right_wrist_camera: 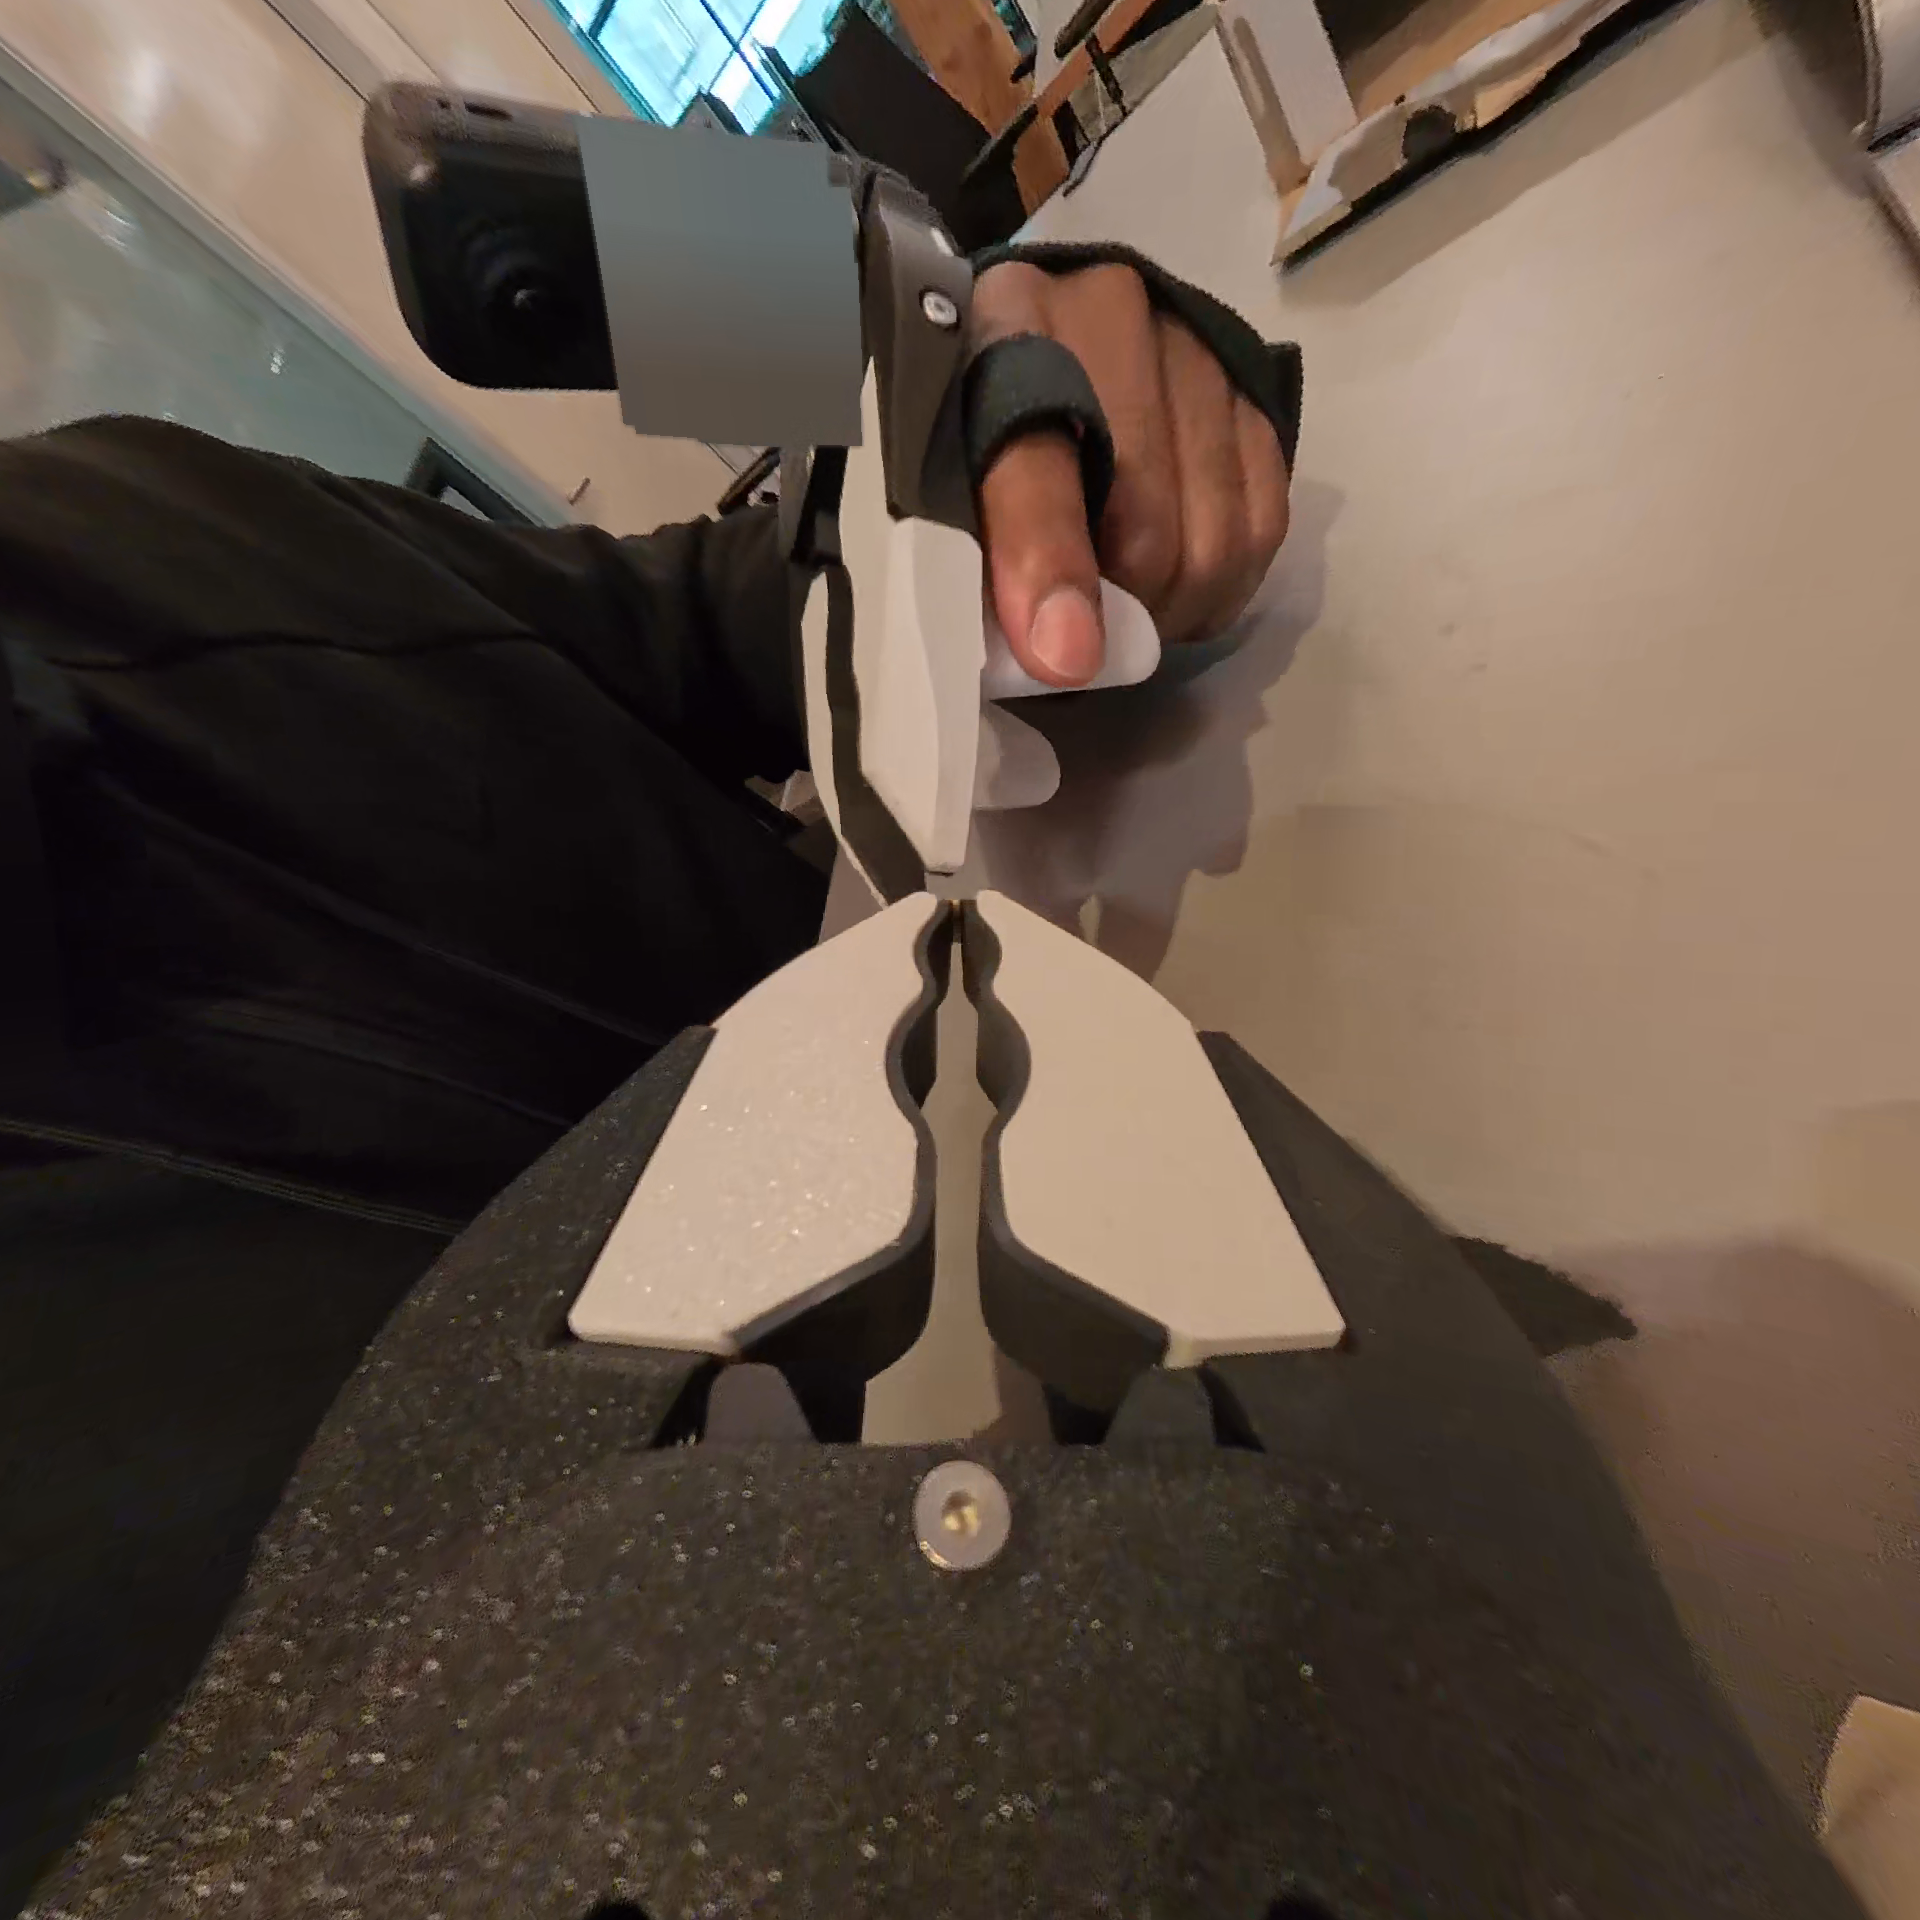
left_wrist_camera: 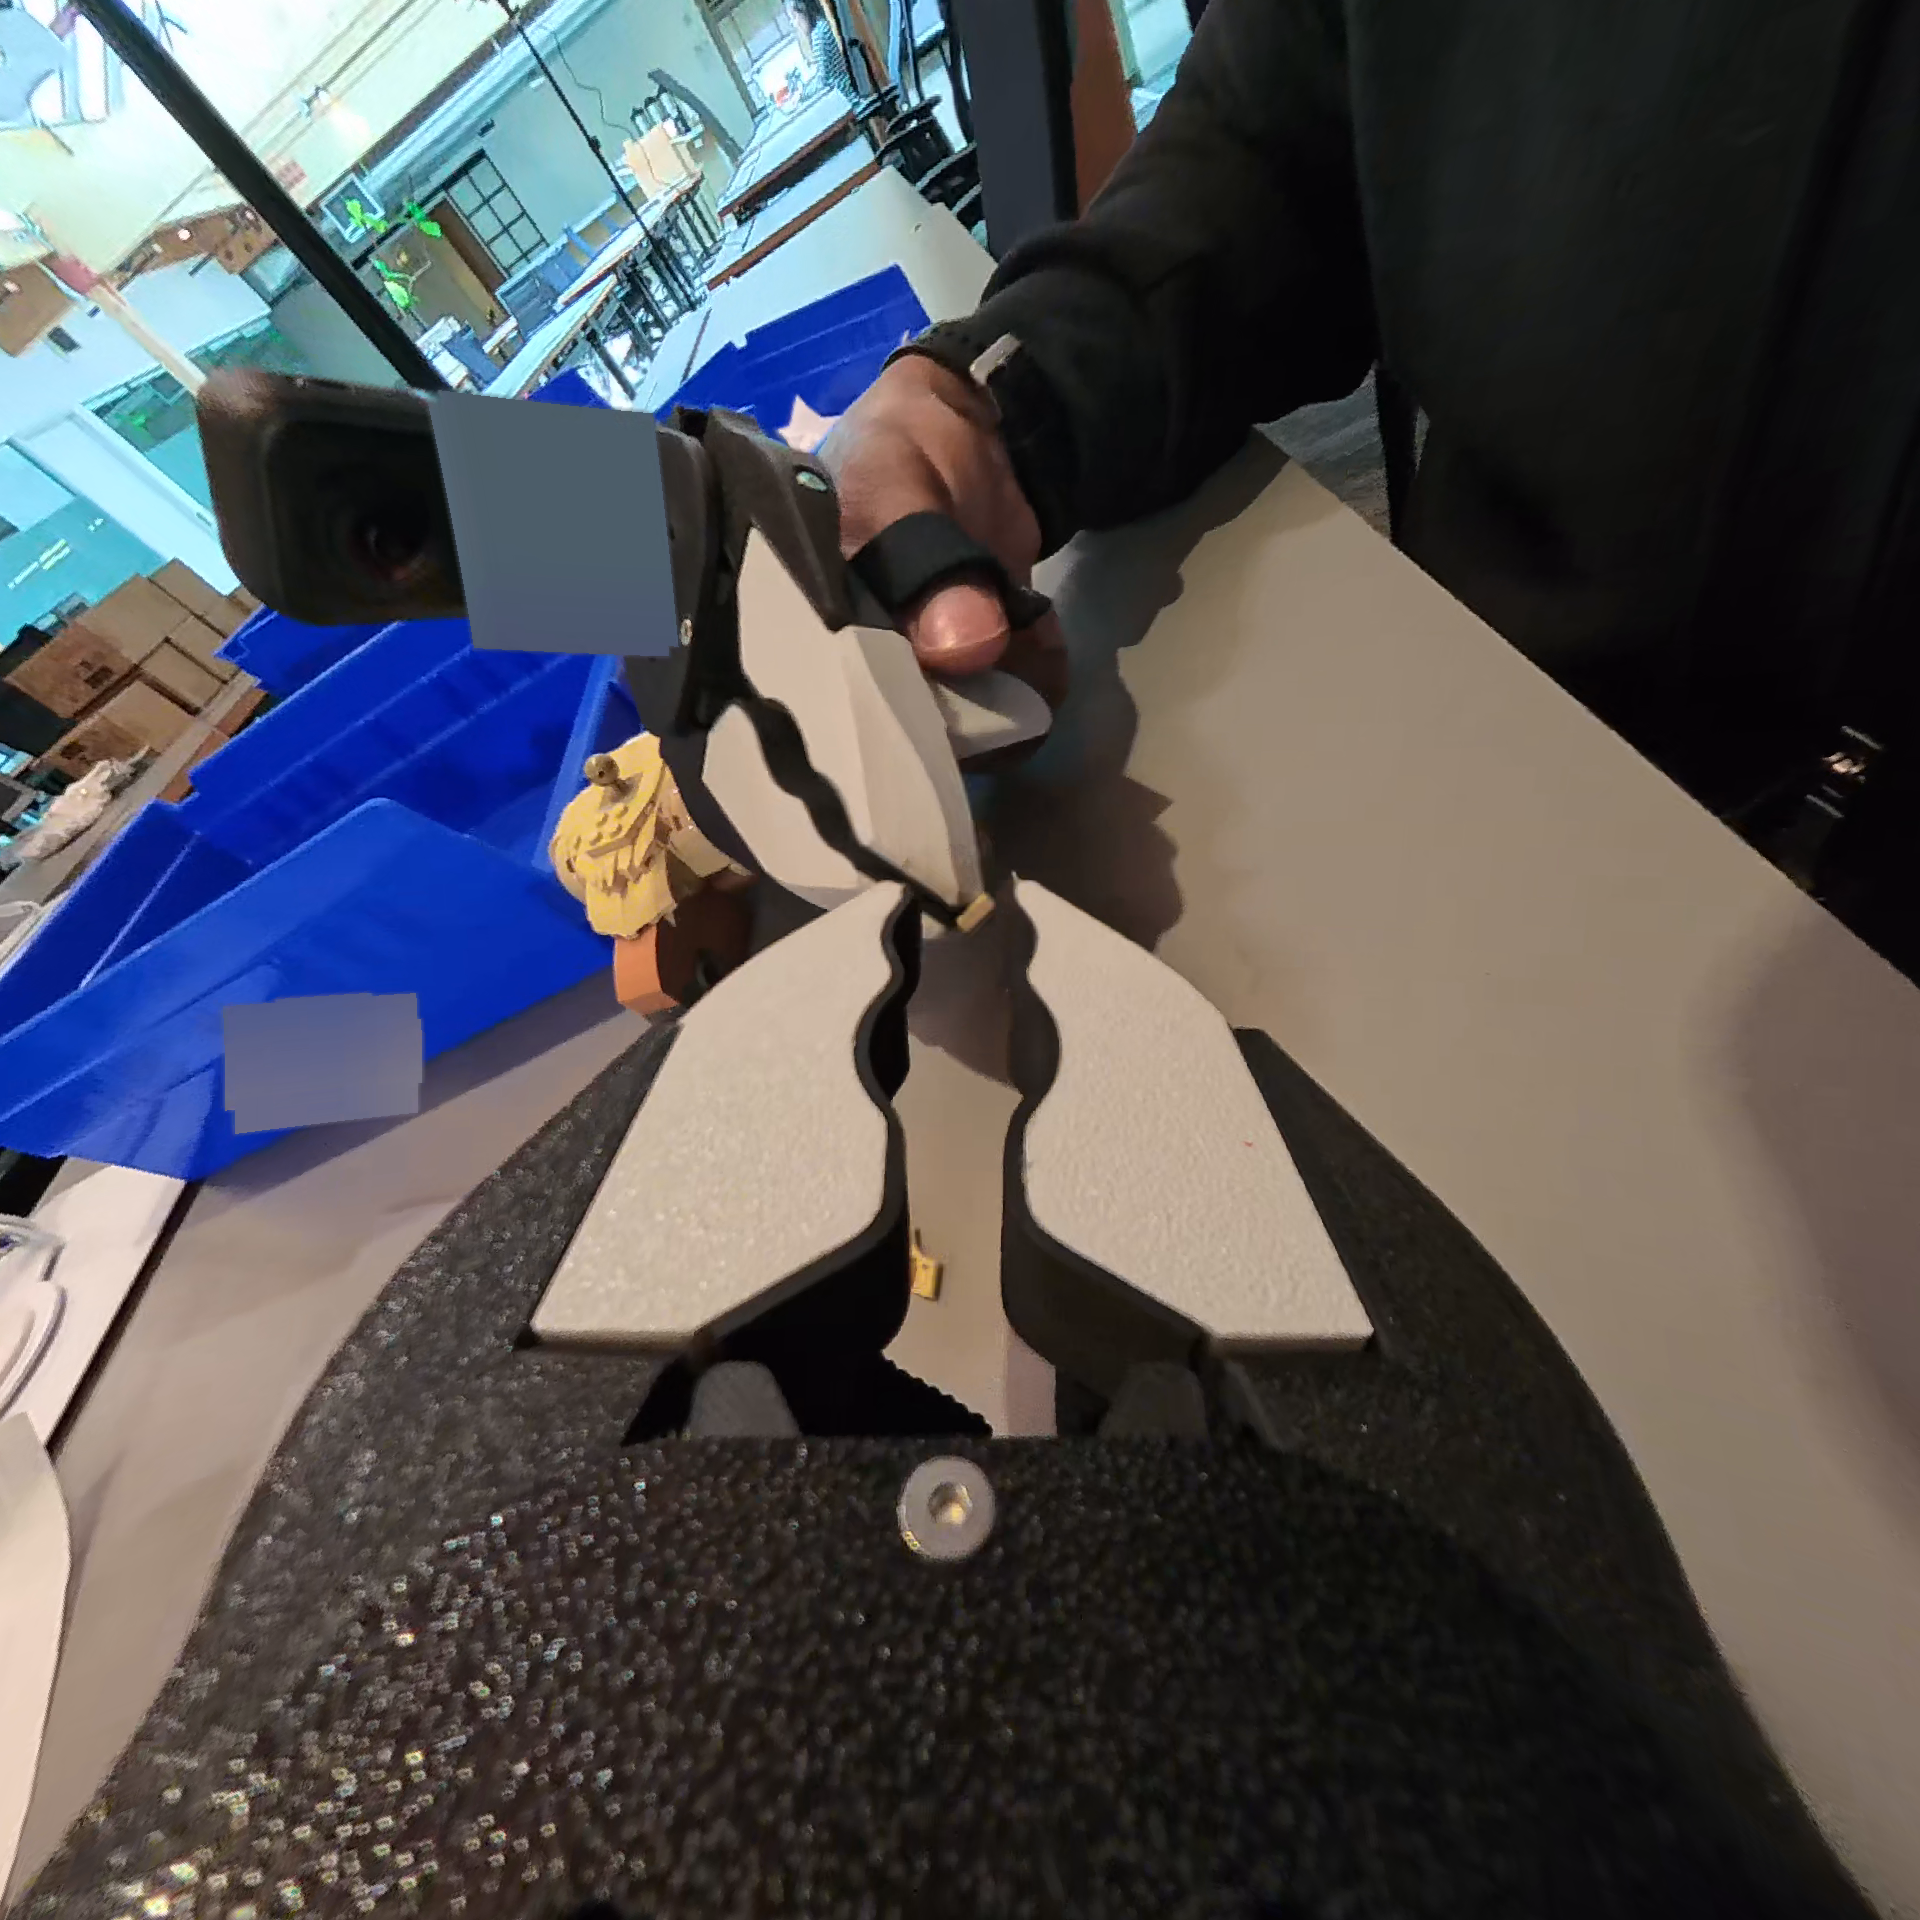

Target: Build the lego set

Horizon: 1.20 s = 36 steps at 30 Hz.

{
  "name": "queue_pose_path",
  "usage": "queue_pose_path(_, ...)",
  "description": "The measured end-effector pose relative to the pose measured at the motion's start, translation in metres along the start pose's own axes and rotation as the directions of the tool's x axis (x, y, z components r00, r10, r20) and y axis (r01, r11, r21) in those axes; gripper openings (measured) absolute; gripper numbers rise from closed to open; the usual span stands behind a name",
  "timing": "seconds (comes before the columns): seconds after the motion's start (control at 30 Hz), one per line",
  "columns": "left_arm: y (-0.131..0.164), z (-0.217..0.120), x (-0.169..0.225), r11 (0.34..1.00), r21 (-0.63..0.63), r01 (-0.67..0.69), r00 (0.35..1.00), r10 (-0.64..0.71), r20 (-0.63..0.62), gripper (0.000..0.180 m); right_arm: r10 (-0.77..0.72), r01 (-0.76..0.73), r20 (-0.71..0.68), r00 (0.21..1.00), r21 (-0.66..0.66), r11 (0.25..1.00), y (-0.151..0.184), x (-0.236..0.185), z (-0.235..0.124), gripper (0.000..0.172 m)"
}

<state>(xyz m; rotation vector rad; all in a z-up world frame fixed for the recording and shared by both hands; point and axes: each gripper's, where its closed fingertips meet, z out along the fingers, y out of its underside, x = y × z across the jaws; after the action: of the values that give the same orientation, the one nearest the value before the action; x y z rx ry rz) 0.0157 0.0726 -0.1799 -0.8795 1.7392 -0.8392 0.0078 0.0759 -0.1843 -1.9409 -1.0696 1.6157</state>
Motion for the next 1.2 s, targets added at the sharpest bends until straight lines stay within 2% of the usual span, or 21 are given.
queue_pose_path(0.3, 0.008, 0.003, 0.001, 0.998, -0.045, -0.036, 0.999, 0.037, 0.010, 0.012, 0.011, -0.011, -0.003, 1.000, 0.006, 1.000, 0.000, 0.002, -0.001, 0.001)
queue_pose_path(0.6, 0.004, 0.003, -0.009, 0.993, -0.043, -0.112, 0.988, 0.116, 0.105, 0.008, 0.097, -0.101, 0.047, 0.994, 0.084, 0.991, -0.009, 0.003, -0.004, 0.001)
queue_pose_path(1.2, 0.015, 0.002, -0.023, 0.993, -0.049, 0.111, 0.988, -0.104, 0.117, 0.003, 0.153, -0.150, -0.001, 0.988, 0.184, 0.972, -0.020, 0.015, -0.011, 0.004)
